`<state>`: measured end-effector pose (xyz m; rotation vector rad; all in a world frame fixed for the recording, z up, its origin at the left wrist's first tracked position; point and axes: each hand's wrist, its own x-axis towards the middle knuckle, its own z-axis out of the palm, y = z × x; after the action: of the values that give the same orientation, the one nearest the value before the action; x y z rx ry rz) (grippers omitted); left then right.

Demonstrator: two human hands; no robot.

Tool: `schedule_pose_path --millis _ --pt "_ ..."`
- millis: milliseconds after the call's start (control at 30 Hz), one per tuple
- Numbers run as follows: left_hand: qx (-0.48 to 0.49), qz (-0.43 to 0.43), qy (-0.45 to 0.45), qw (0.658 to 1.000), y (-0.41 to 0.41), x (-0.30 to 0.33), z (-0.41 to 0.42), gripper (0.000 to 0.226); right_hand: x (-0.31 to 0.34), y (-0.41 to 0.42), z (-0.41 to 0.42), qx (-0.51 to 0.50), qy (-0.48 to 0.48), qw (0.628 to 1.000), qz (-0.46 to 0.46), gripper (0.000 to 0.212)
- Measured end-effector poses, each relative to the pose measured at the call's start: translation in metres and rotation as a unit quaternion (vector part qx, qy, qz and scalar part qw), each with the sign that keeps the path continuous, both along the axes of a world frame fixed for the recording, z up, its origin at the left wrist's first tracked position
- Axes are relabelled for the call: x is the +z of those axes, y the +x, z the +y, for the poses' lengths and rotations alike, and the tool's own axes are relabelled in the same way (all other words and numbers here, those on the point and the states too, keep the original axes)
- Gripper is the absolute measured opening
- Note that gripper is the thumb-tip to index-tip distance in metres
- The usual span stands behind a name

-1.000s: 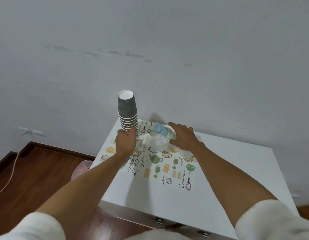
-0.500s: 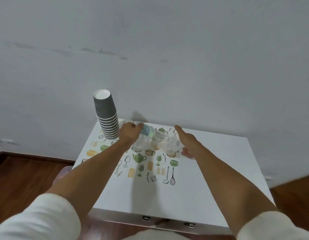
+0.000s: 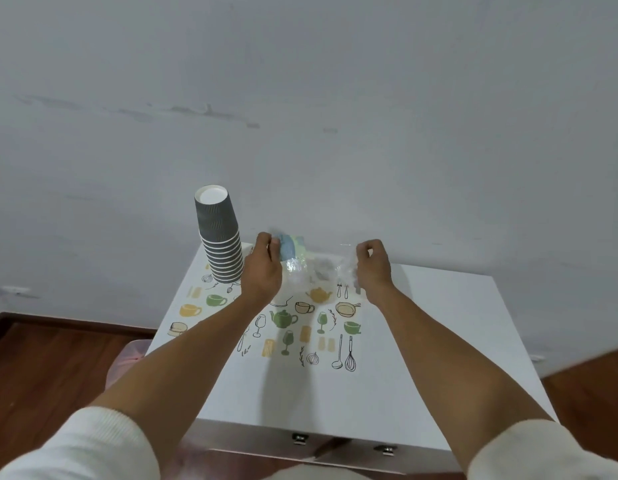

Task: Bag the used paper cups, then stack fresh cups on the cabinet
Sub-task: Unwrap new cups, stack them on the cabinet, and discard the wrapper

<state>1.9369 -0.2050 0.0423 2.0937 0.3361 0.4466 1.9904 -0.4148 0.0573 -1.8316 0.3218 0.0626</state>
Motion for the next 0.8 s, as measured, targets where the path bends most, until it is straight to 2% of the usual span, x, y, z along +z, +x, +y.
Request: schedule_pose_path --millis 100,200,333,367,433,500,567,600,667,733,800 --pt "0.034 -0.008 -0.026 0.999 -0.010 -0.002 0.012 0.034 -0.002 -0.004 -0.003 -0.003 -0.039 0.996 -0.074 0.029" --pt "0.060 0.020 -0.040 0.997 -0.025 -0.007 0.022 0.034 0.000 -0.006 -0.009 -0.002 0.012 0.999 -0.043 0.037" --pt "0.115 0.075 -0.093 0.986 -0.047 -0.016 0.034 0.032 0.011 -0.014 -0.001 0.068 0.103 0.992 -0.012 0.036" --pt "0.131 0.068 -0.092 0.985 -0.051 -0.015 0.037 0.032 0.017 -0.017 0.003 0.086 0.119 0.989 -0.013 0.036" --pt "0.130 0.042 0.001 0.991 -0.059 -0.016 0.043 0.035 0.027 -0.022 0.010 0.127 0.126 0.984 -0.010 0.038" --pt "0.041 0.027 0.052 0.997 -0.068 -0.012 0.045 0.042 0.043 -0.031 0.017 0.181 0.109 0.977 -0.007 0.041" --pt "-0.102 0.048 0.001 0.994 -0.071 0.000 0.050 0.055 0.059 -0.039 0.021 0.234 0.076 0.969 -0.005 0.042" --pt "-0.169 0.083 -0.035 0.982 -0.070 0.007 0.053 0.057 0.068 -0.043 0.022 0.258 0.059 0.964 -0.005 0.043" --pt "-0.272 0.164 -0.099 0.943 -0.074 0.022 0.054 0.046 0.086 -0.052 0.021 0.285 0.051 0.957 -0.010 0.044" --pt "-0.292 0.181 -0.124 0.931 -0.082 0.031 0.050 0.029 0.099 -0.060 0.018 0.246 0.114 0.962 -0.021 0.044" --pt "-0.280 0.160 -0.166 0.932 -0.096 0.034 0.043 0.018 0.100 -0.074 0.011 0.150 0.238 0.960 0.002 0.058"
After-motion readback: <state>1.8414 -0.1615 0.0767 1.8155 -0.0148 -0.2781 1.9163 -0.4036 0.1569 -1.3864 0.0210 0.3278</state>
